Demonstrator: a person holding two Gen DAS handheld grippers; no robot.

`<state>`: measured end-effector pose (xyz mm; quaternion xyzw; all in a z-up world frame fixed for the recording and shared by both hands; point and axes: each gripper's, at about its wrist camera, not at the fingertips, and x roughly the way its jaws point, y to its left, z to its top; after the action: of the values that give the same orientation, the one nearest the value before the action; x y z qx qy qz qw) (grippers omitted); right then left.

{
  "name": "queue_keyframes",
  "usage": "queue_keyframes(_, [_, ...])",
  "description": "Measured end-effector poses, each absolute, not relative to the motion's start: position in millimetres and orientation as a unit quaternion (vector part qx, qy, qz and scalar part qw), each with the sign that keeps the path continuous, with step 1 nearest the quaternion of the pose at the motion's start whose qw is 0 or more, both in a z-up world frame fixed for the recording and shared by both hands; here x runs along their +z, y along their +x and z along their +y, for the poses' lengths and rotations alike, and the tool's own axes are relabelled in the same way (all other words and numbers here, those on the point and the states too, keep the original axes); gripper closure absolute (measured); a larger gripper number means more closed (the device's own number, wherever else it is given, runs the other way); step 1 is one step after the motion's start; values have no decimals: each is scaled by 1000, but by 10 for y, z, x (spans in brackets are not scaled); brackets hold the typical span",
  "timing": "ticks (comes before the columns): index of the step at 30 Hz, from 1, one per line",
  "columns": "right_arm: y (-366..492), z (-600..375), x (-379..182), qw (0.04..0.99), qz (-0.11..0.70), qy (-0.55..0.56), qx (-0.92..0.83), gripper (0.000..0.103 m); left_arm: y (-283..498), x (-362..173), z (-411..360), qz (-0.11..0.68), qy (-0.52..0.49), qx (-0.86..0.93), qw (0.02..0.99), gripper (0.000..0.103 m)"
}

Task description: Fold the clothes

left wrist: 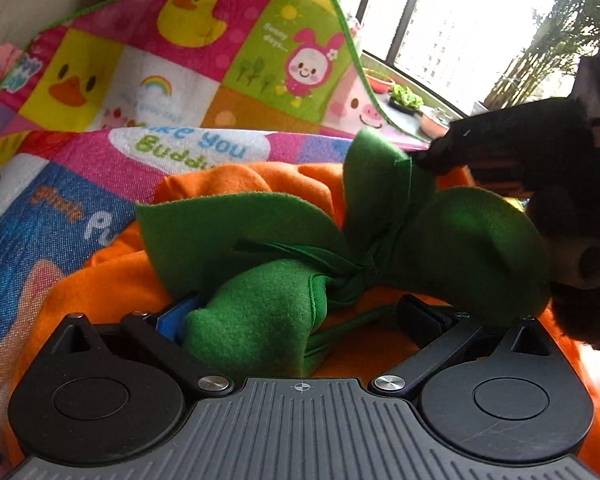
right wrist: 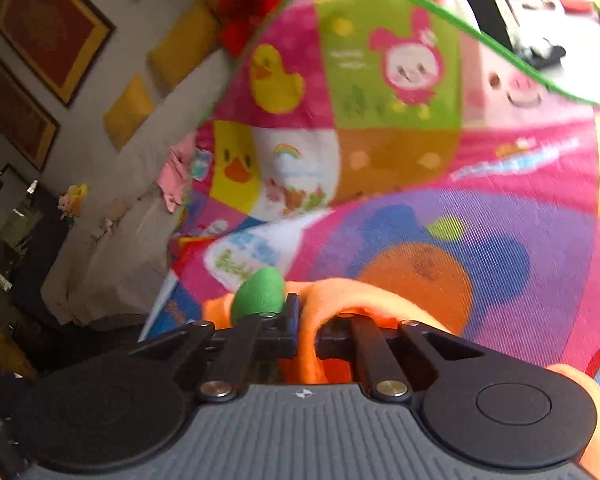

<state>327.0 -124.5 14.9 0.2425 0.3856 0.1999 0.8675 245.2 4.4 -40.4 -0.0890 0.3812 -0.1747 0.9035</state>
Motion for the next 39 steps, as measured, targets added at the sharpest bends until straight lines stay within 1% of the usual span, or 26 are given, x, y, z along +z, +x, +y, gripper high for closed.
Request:
queue_keyframes(4, [3105, -1238, 430, 883, 348, 234, 211, 98, 2425, -316, 126, 372, -104, -185, 904, 0])
queue_keyframes(7, [2827, -1226, 591, 885, 336, 219, 235, 98, 2405, -250, 188, 364, -115, -193, 904, 0])
queue_keyframes(11, [2387, -1131, 646, 883, 345, 181, 262, 98, 2283, 187, 440, 300, -132, -176, 928, 0])
queue_keyframes(14, [2124, -1045, 509, 871, 376, 163, 271, 98, 2296, 311, 452, 284, -139, -168, 933, 0])
queue_keyframes(17, [1913, -961, 239, 856, 425, 144, 257, 99, 2346, 183, 325, 306, -117, -158, 932, 0])
queue_keyframes(19, [1810, -976, 111, 851, 440, 143, 248, 99, 2367, 46, 229, 326, -88, -146, 930, 0])
queue_keyframes(22, [1693, -1058, 219, 863, 425, 129, 239, 99, 2371, -220, 129, 364, -29, -114, 924, 0])
queue_keyframes(24, [1612, -1120, 375, 879, 405, 102, 232, 98, 2320, -376, 122, 384, -19, -113, 916, 0])
queue_keyframes(28, [1446, -1246, 799, 909, 345, 57, 227, 93, 2263, -472, 129, 396, -16, -110, 912, 0])
queue_keyframes(30, [1475, -1273, 959, 925, 308, 46, 218, 89, 2273, -465, 128, 397, -17, -108, 911, 0])
queue_keyframes(31, [1466, -1275, 1031, 931, 291, 44, 215, 83, 2279, -459, 123, 398, -17, -108, 911, 0])
queue_keyframes(32, [1488, -1262, 1063, 934, 281, 41, 215, 75, 2267, -454, 114, 399, -16, -107, 911, 0])
queue_keyframes(34, [1597, -1196, 932, 931, 298, 19, 210, 65, 2274, -461, 116, 400, -16, -107, 910, 0])
queue_keyframes(37, [1760, -1096, 735, 924, 324, -15, 202, 62, 2290, -500, 164, 408, -33, -111, 906, 0])
queue_keyframes(39, [1869, -1030, 603, 918, 341, -37, 196, 62, 2304, -522, 272, 420, -69, -118, 897, 0])
